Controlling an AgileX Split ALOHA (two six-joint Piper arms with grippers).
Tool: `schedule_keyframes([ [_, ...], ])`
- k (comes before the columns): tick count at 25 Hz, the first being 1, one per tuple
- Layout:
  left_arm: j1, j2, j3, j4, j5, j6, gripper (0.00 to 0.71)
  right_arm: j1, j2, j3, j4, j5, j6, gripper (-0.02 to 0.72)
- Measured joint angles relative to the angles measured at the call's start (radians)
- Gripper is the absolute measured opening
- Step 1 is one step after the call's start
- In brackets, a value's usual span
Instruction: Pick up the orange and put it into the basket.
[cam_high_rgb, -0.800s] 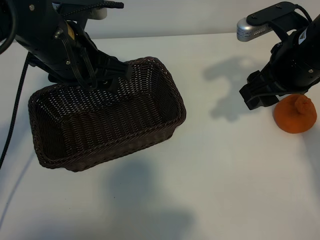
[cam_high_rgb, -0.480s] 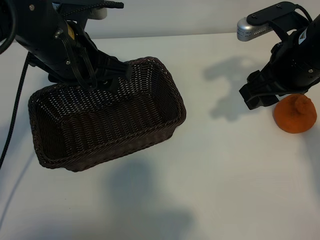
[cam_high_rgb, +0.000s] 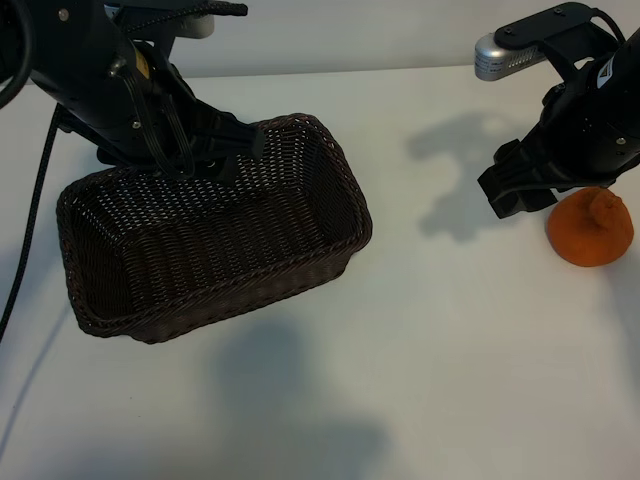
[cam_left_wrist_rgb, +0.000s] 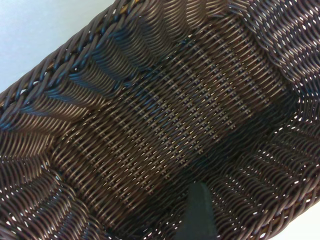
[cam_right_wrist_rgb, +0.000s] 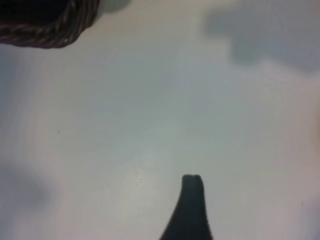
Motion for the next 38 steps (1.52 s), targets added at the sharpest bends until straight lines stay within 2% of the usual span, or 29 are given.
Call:
schedule_keyframes([
  [11,0.0,0.0,0.0,-0.006,-0.039,0.0,0.592,0.0,0.0,0.0,0.0,0.0,0.0,0.595],
  [14,0.0,0.0,0.0,0.011,-0.018,-0.015,0.592,0.0,0.0,0.0,-0.001,-0.002,0.0,0.595],
  [20,0.0,-0.051,0.02,0.19,0.074,-0.173,0.592,0.0,0.0,0.0,-0.001,-0.002,0.0,0.595],
  [25,0.001,-0.193,0.147,0.298,0.096,-0.335,0.592,0.0,0.0,0.0,-0.002,-0.002,0.001,0.595],
  [28,0.033,-0.274,0.261,0.333,0.081,-0.449,0.592,0.0,0.0,0.0,-0.002,-0.002,0.001,0.595],
  [32,0.126,-0.376,0.412,0.34,-0.001,-0.542,0.592,0.0,0.0,0.0,-0.002,-0.002,0.001,0.595],
  [38,0.258,-0.398,0.489,0.261,-0.072,-0.503,0.592,0.0,0.0,0.0,0.0,0.0,0.0,0.595],
])
